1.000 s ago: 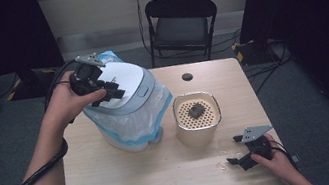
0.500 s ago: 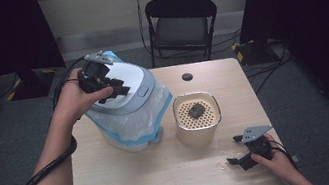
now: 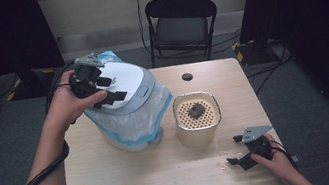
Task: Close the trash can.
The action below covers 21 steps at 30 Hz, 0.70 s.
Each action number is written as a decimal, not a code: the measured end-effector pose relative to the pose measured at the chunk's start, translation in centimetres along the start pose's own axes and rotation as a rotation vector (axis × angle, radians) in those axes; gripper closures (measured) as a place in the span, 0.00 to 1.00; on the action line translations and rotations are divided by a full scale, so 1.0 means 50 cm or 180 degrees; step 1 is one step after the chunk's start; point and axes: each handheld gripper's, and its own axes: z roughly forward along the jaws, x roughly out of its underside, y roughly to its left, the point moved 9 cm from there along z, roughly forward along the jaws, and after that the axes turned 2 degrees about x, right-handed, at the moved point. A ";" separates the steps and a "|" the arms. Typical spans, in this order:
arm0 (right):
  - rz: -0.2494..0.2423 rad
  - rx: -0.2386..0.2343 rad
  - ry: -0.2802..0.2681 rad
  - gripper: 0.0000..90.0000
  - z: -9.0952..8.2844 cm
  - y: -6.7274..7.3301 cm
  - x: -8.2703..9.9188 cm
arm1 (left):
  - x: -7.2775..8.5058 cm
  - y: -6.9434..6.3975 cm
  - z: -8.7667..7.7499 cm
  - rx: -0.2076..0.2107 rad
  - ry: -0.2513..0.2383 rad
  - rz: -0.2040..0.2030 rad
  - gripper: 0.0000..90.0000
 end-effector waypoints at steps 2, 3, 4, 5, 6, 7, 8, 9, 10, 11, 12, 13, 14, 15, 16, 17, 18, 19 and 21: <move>0.0000 0.0000 0.0000 0.11 0.000 0.000 0.000 | 0.008 0.000 -0.014 -0.0008 0.0007 -0.0046 0.23; 0.0001 0.0000 0.0000 0.11 0.000 0.000 0.000 | 0.013 -0.001 -0.021 -0.0024 0.0009 -0.0079 0.22; 0.0000 0.0001 0.0000 0.11 0.000 0.000 0.000 | 0.018 -0.001 -0.028 -0.0032 0.0023 -0.0063 0.21; 0.0000 0.0001 0.0001 0.11 0.000 0.000 0.000 | 0.021 -0.003 -0.034 -0.0049 0.0013 -0.0058 0.20; 0.0000 0.0001 0.0001 0.11 0.000 0.000 0.000 | 0.026 -0.003 -0.041 -0.0077 0.0025 -0.0036 0.20; 0.0000 0.0001 0.0001 0.11 0.000 0.000 0.000 | 0.028 -0.008 -0.048 -0.0059 -0.0003 -0.0040 0.20; 0.0000 0.0000 0.0000 0.11 0.000 0.000 0.000 | 0.030 -0.011 -0.053 -0.0046 -0.0032 -0.0046 0.20; 0.0000 0.0000 0.0001 0.11 0.000 0.000 0.000 | 0.033 -0.015 -0.060 -0.0042 -0.0036 -0.0032 0.19; 0.0000 0.0001 0.0001 0.11 0.000 0.000 0.000 | 0.037 -0.018 -0.066 -0.0037 -0.0046 -0.0016 0.19; 0.0000 0.0000 0.0001 0.11 0.000 0.000 0.000 | 0.041 -0.022 -0.071 -0.0037 -0.0056 -0.0011 0.19; -0.0001 0.0000 0.0000 0.11 0.000 0.000 0.000 | 0.047 -0.025 -0.076 -0.0044 -0.0048 0.0000 0.19; 0.0000 0.0000 0.0001 0.11 0.000 0.000 0.000 | 0.052 -0.028 -0.082 -0.0046 -0.0065 0.0008 0.19; 0.0000 0.0000 0.0000 0.11 0.000 0.000 0.000 | 0.058 -0.031 -0.086 -0.0034 -0.0094 0.0002 0.19; 0.0000 0.0001 0.0001 0.11 0.000 0.000 0.000 | 0.064 -0.033 -0.090 -0.0035 -0.0128 -0.0021 0.19; 0.0000 0.0001 0.0001 0.11 0.000 0.000 0.000 | 0.073 -0.036 -0.094 -0.0021 -0.0150 -0.0039 0.19; 0.0000 0.0001 0.0000 0.11 0.000 0.000 0.000 | 0.080 -0.036 -0.096 -0.0024 -0.0147 -0.0036 0.19; 0.0000 0.0000 0.0000 0.11 0.000 0.000 0.000 | 0.088 -0.037 -0.097 -0.0035 -0.0153 -0.0060 0.19; 0.0000 0.0001 0.0001 0.11 0.000 0.000 0.000 | 0.099 -0.039 -0.098 -0.0029 -0.0162 -0.0076 0.19; 0.0000 0.0007 -0.0002 0.11 0.000 0.000 0.000 | 0.114 -0.040 -0.100 -0.0024 -0.0163 -0.0080 0.19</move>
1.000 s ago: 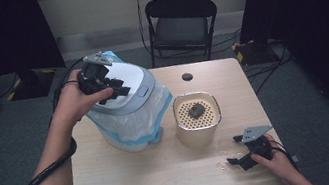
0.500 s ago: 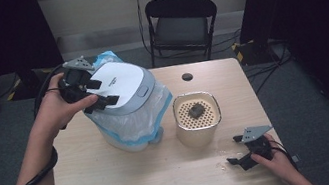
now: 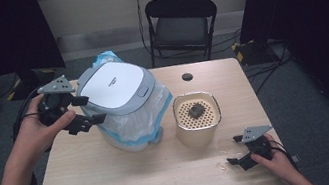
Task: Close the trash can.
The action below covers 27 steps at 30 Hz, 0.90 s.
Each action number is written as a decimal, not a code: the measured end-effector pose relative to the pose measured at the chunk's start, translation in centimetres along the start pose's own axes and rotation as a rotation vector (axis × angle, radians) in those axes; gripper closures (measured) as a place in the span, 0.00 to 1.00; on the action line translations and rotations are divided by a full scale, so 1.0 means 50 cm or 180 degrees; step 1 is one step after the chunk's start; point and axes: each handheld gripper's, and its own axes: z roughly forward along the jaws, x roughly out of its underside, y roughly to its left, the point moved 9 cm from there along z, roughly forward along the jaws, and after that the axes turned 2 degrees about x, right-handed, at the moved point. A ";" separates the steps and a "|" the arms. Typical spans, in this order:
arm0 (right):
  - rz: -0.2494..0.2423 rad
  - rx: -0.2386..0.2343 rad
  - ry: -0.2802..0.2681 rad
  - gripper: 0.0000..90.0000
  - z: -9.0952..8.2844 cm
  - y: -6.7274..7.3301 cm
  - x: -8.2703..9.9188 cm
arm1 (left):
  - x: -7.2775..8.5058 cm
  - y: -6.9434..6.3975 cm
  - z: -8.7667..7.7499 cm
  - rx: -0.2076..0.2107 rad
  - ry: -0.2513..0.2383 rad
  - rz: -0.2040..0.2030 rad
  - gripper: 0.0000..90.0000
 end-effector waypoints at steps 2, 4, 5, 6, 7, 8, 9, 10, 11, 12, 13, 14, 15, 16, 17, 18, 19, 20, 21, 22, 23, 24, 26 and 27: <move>0.0001 -0.0001 0.0000 0.11 0.000 0.000 0.000 | 0.015 -0.002 -0.002 -0.0007 -0.0028 -0.0054 0.19; 0.0001 -0.0001 0.0000 0.11 0.000 0.000 0.000 | 0.037 -0.007 -0.004 -0.0002 -0.0034 -0.0063 0.19; 0.0000 -0.0001 0.0000 0.11 0.000 0.000 0.000 | 0.044 -0.007 -0.005 -0.0010 -0.0035 -0.0065 0.19; 0.0001 0.0000 -0.0001 0.11 0.000 0.000 0.000 | 0.051 -0.009 -0.004 0.0007 -0.0054 -0.0087 0.19; 0.0002 -0.0001 -0.0001 0.11 0.000 0.000 0.000 | 0.060 -0.010 -0.005 0.0012 -0.0064 -0.0098 0.19; 0.0001 -0.0001 0.0000 0.11 0.000 0.000 0.000 | 0.071 -0.012 -0.004 0.0024 -0.0069 -0.0117 0.19; 0.0000 0.0000 0.0000 0.11 0.000 0.000 0.000 | 0.082 -0.013 -0.002 0.0032 -0.0067 -0.0130 0.19; 0.0006 0.0000 0.0004 0.11 0.000 0.000 0.000 | 0.095 -0.016 0.002 0.0042 -0.0059 -0.0137 0.19; 0.0004 0.0000 0.0003 0.11 0.000 0.000 0.000 | 0.105 -0.019 0.006 0.0044 -0.0057 -0.0144 0.19; -0.0001 -0.0005 0.0004 0.11 0.000 0.000 0.000 | 0.116 -0.021 0.008 0.0038 -0.0032 -0.0132 0.19; -0.0001 -0.0004 0.0004 0.11 0.000 0.000 0.000 | 0.124 -0.023 0.011 0.0045 -0.0034 -0.0138 0.19; 0.0000 -0.0005 0.0005 0.11 0.000 0.000 0.000 | 0.132 -0.025 0.015 0.0057 -0.0052 -0.0145 0.19; -0.0002 -0.0004 0.0004 0.11 0.000 0.000 0.000 | 0.141 -0.027 0.020 0.0068 -0.0069 -0.0145 0.19; 0.0000 -0.0004 0.0005 0.11 0.000 0.000 0.000 | 0.151 -0.031 0.024 0.0086 -0.0076 -0.0153 0.19; 0.0000 -0.0005 0.0005 0.11 0.000 0.000 0.000 | 0.160 -0.034 0.031 0.0094 -0.0103 -0.0163 0.19; -0.0001 -0.0004 0.0005 0.11 0.000 0.000 0.000 | 0.175 -0.038 0.039 0.0113 -0.0095 -0.0164 0.19; 0.0000 -0.0004 0.0005 0.11 0.000 0.000 0.000 | 0.182 -0.041 0.046 0.0124 -0.0094 -0.0162 0.18; 0.0000 -0.0005 0.0005 0.11 0.000 0.000 0.000 | 0.193 -0.044 0.053 0.0135 -0.0083 -0.0169 0.18; 0.0000 -0.0005 0.0005 0.11 0.000 0.000 0.000 | 0.203 -0.047 0.062 0.0169 -0.0083 -0.0168 0.18; 0.0000 -0.0004 0.0005 0.11 0.000 0.000 0.000 | 0.215 -0.051 0.072 0.0194 -0.0068 -0.0173 0.18; -0.0001 -0.0004 0.0005 0.11 0.000 0.000 0.000 | 0.223 -0.055 0.081 0.0211 -0.0072 -0.0183 0.18; -0.0001 -0.0004 0.0005 0.11 0.000 0.000 0.000 | 0.231 -0.058 0.089 0.0207 -0.0056 -0.0183 0.18; 0.0000 -0.0004 0.0005 0.11 0.000 0.000 0.000 | 0.242 -0.065 0.102 0.0243 -0.0057 -0.0159 0.18; -0.0001 -0.0003 0.0006 0.11 0.000 0.000 0.000 | 0.248 -0.068 0.109 0.0252 -0.0060 -0.0151 0.18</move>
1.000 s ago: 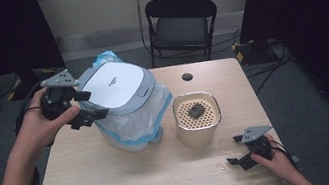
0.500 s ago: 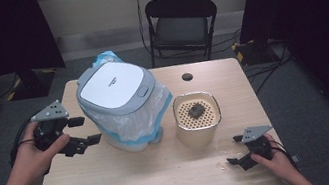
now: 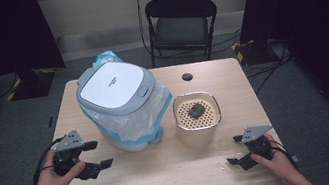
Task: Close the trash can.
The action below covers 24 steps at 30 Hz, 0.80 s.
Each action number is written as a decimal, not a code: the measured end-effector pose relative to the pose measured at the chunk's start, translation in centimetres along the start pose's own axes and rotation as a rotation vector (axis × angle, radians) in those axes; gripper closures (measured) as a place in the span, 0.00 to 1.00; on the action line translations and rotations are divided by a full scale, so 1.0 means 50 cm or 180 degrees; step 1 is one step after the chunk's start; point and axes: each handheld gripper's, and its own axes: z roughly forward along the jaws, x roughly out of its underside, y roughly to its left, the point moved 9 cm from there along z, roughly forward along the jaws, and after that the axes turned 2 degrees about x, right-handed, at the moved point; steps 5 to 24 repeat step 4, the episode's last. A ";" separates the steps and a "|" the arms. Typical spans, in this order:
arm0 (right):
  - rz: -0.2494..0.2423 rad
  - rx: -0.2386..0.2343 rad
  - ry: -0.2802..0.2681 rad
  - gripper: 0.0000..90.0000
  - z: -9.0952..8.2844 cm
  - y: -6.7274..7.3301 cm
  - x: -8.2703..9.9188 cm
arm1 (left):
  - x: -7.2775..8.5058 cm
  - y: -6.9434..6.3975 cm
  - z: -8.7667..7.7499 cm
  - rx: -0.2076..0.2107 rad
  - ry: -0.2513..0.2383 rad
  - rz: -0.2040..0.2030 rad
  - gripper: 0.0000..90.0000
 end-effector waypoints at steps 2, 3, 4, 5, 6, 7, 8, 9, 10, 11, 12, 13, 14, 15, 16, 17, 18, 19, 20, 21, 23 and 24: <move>0.0000 0.0000 0.0000 0.11 0.000 0.000 0.000 | 0.010 -0.004 0.014 0.0044 -0.0022 0.0011 0.18; 0.0000 -0.0001 0.0000 0.11 0.000 0.000 0.000 | 0.017 -0.009 0.022 0.0064 -0.0024 -0.0014 0.18; 0.0001 -0.0001 0.0000 0.11 0.000 0.000 0.000 | 0.020 -0.010 0.026 0.0067 -0.0019 -0.0016 0.18; 0.0001 -0.0001 0.0000 0.11 0.000 0.000 0.000 | 0.020 -0.010 0.026 0.0067 -0.0019 -0.0016 0.18; 0.0001 -0.0001 0.0000 0.11 0.000 0.000 0.000 | 0.020 -0.010 0.026 0.0067 -0.0019 -0.0016 0.18; 0.0001 -0.0001 0.0000 0.11 0.000 0.000 0.000 | 0.020 -0.010 0.026 0.0067 -0.0019 -0.0016 0.18; 0.0001 -0.0001 0.0000 0.11 0.000 0.000 0.000 | 0.020 -0.010 0.026 0.0067 -0.0019 -0.0016 0.18; 0.0001 -0.0001 0.0000 0.11 0.000 0.000 0.000 | 0.020 -0.010 0.026 0.0067 -0.0019 -0.0016 0.18; 0.0001 -0.0001 0.0000 0.11 0.000 0.000 0.000 | 0.020 -0.010 0.026 0.0067 -0.0019 -0.0016 0.18; 0.0001 -0.0001 0.0000 0.11 0.000 0.000 0.000 | 0.020 -0.010 0.026 0.0067 -0.0019 -0.0016 0.18; 0.0001 -0.0001 0.0000 0.11 0.000 0.000 0.000 | 0.020 -0.010 0.026 0.0067 -0.0019 -0.0016 0.18; 0.0001 -0.0001 0.0000 0.11 0.000 0.000 0.000 | 0.020 -0.010 0.026 0.0067 -0.0019 -0.0016 0.18; 0.0001 -0.0001 0.0000 0.11 0.000 0.000 0.000 | 0.020 -0.010 0.026 0.0067 -0.0019 -0.0016 0.18; 0.0001 -0.0001 0.0000 0.11 0.000 0.000 0.000 | 0.020 -0.010 0.026 0.0067 -0.0019 -0.0016 0.18; 0.0001 -0.0001 0.0000 0.11 0.000 0.000 0.000 | 0.020 -0.010 0.026 0.0067 -0.0019 -0.0016 0.18; 0.0001 -0.0001 0.0000 0.11 0.000 0.000 0.000 | 0.020 -0.010 0.026 0.0067 -0.0019 -0.0016 0.18; 0.0001 -0.0001 0.0000 0.11 0.000 0.000 0.000 | 0.020 -0.010 0.026 0.0067 -0.0019 -0.0016 0.18; 0.0001 -0.0001 0.0000 0.11 0.000 0.000 0.000 | 0.020 -0.010 0.026 0.0067 -0.0019 -0.0016 0.18; 0.0001 -0.0001 0.0000 0.11 0.000 0.000 0.000 | 0.020 -0.010 0.026 0.0067 -0.0019 -0.0016 0.18; 0.0001 -0.0001 0.0000 0.11 0.000 0.000 0.000 | 0.020 -0.010 0.026 0.0067 -0.0019 -0.0016 0.18; 0.0001 -0.0001 0.0000 0.11 0.000 0.000 0.000 | 0.020 -0.010 0.026 0.0067 -0.0019 -0.0016 0.18; 0.0001 -0.0001 0.0000 0.11 0.000 0.000 0.000 | 0.020 -0.010 0.026 0.0067 -0.0019 -0.0016 0.18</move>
